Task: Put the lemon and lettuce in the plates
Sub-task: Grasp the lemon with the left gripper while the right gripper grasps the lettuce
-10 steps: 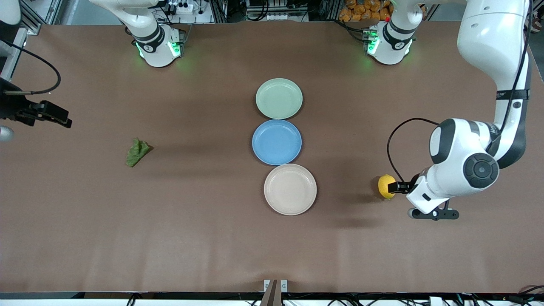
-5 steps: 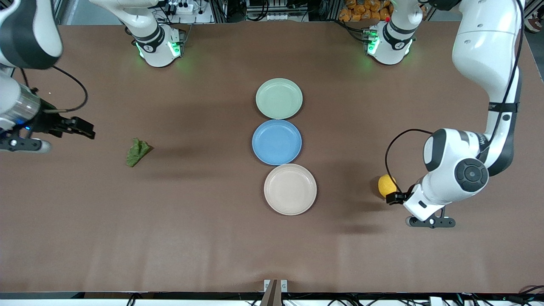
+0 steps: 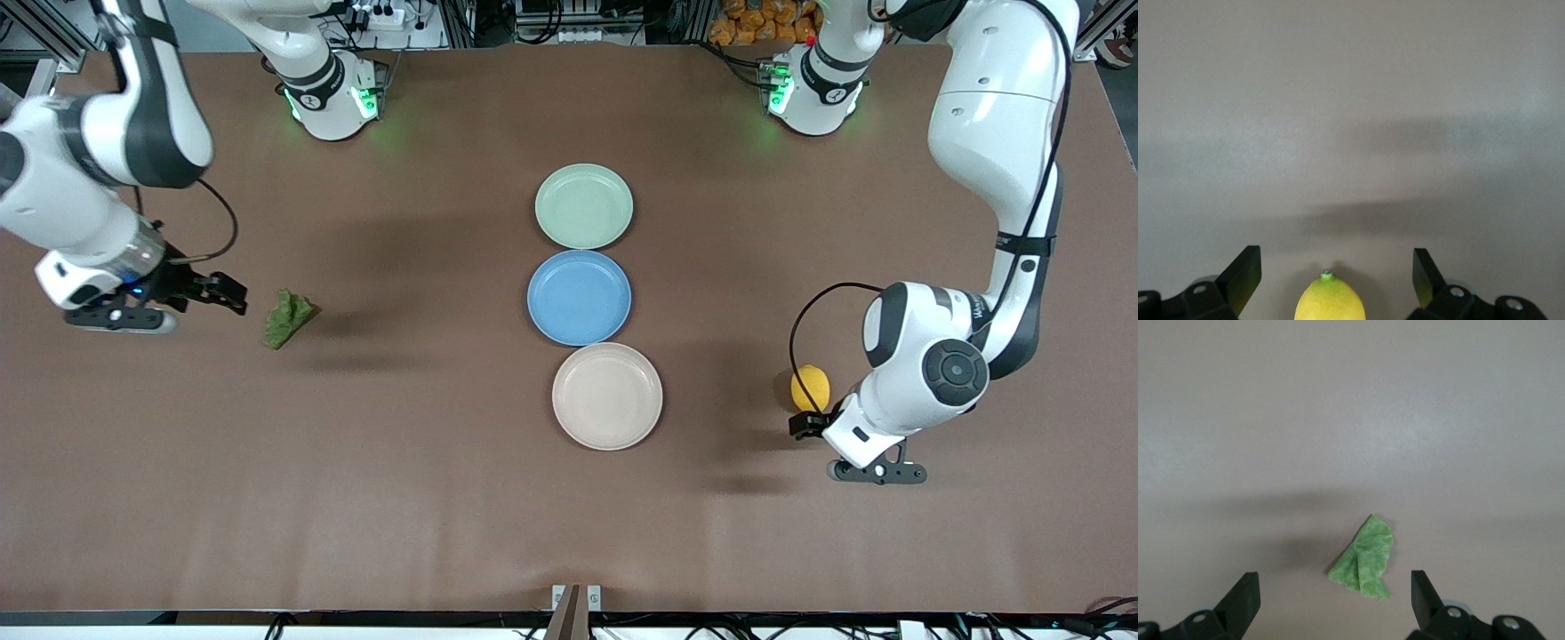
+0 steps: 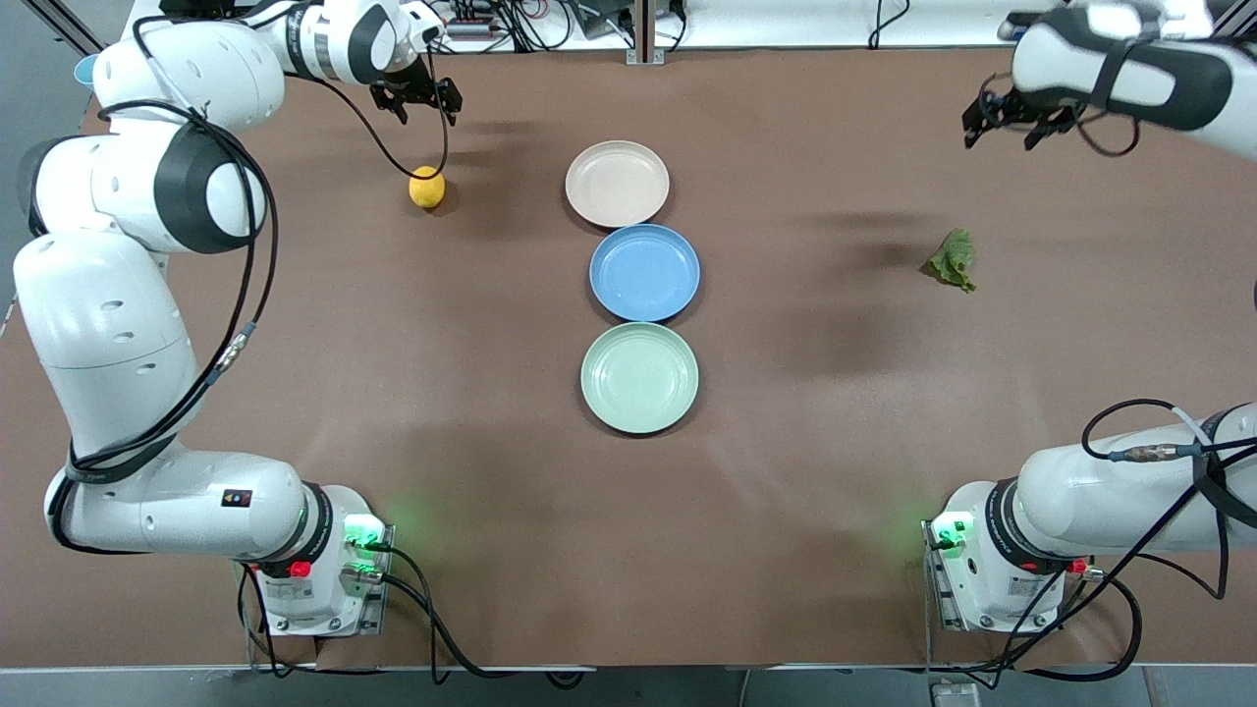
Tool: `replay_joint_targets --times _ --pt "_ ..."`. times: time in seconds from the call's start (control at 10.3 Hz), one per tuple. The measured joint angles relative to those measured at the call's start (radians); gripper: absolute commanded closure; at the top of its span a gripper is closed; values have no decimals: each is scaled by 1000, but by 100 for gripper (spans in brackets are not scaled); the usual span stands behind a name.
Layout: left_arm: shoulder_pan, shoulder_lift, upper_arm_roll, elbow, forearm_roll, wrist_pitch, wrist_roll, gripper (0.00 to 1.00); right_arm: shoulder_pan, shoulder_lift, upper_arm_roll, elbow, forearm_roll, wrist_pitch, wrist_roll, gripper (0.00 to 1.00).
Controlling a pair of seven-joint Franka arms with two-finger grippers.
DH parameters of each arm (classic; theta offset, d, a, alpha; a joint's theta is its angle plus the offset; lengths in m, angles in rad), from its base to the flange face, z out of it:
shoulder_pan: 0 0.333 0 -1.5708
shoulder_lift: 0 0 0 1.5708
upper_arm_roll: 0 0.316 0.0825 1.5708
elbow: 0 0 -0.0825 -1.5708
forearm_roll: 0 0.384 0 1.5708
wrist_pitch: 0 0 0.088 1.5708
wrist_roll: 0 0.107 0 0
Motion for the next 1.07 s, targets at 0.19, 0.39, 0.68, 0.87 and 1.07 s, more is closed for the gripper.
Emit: replay_joint_targets --times 0.19,0.39,0.68,0.87,1.07 --pt "-11 9 0 1 0 29 0 0 -6 1 0 -101 0 141 0 0" --pt "-16 18 -1 1 0 51 0 0 -15 27 0 -207 0 318 0 0" --pt "-19 28 -2 2 -29 55 0 0 -23 163 0 -287 0 529 0 0" --pt "-19 31 -1 -1 -55 53 0 0 -24 235 0 -286 0 570 0 0" --pt "-19 35 -1 -21 -56 50 0 0 -31 267 -1 -286 0 580 0 0"
